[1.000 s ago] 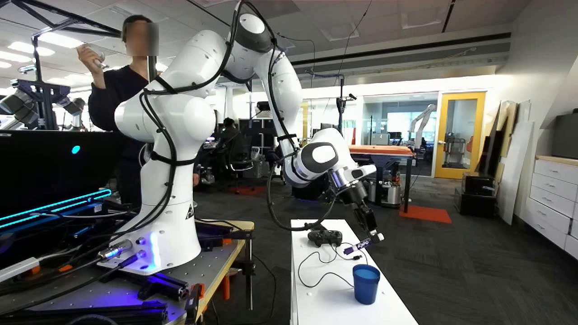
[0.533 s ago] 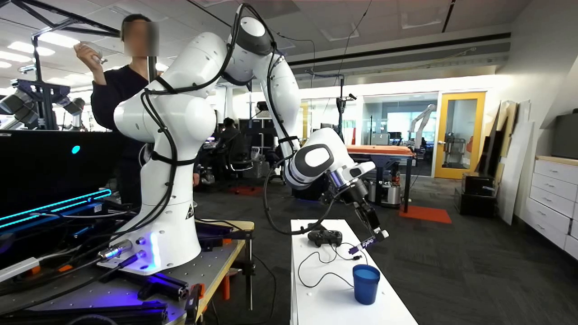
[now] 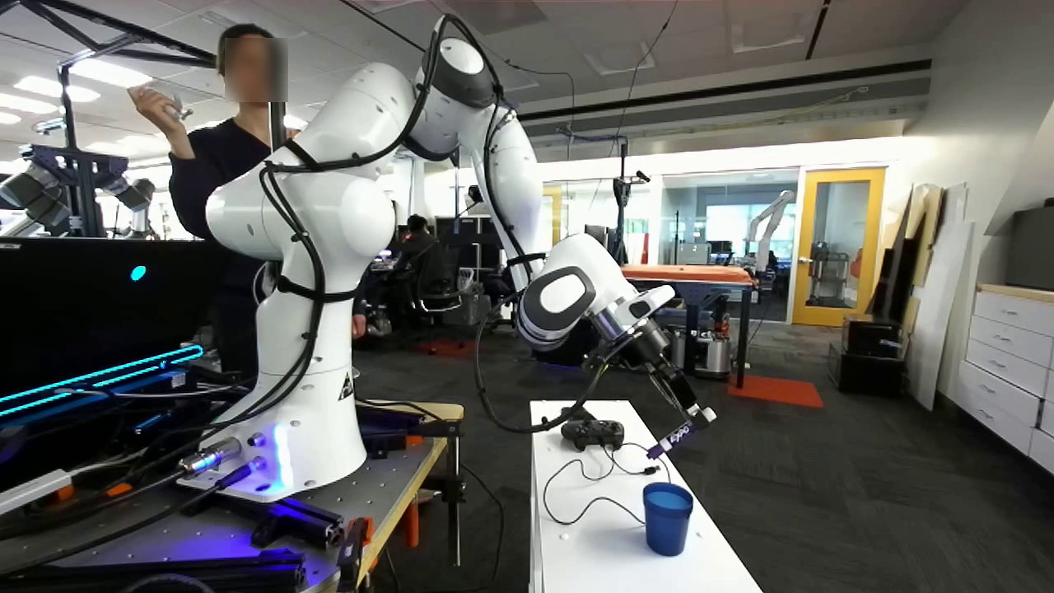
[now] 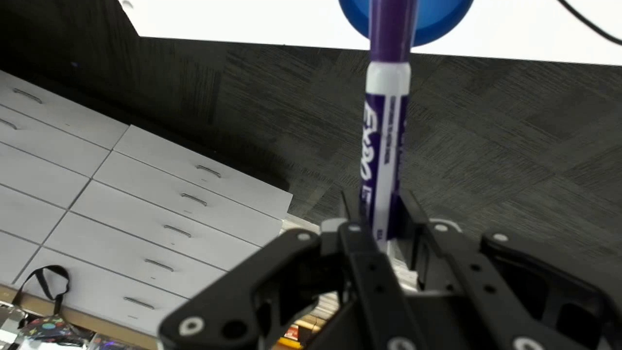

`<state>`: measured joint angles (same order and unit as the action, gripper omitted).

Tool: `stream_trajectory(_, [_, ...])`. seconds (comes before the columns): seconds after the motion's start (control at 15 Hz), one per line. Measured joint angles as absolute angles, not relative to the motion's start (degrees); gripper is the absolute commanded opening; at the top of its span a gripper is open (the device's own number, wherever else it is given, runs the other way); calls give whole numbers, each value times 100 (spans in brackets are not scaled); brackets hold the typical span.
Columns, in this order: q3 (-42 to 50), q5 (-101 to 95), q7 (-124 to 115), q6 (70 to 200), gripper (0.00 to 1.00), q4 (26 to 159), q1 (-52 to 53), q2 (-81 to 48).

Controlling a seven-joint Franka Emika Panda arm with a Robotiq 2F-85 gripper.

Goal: Pick up the marker and put it in the cup

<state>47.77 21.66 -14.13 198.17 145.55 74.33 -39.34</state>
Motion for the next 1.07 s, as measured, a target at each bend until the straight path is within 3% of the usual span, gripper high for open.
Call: stream_trajectory(1.07, [4789,2869,-1156,19817,6,14251,7891,-4166])
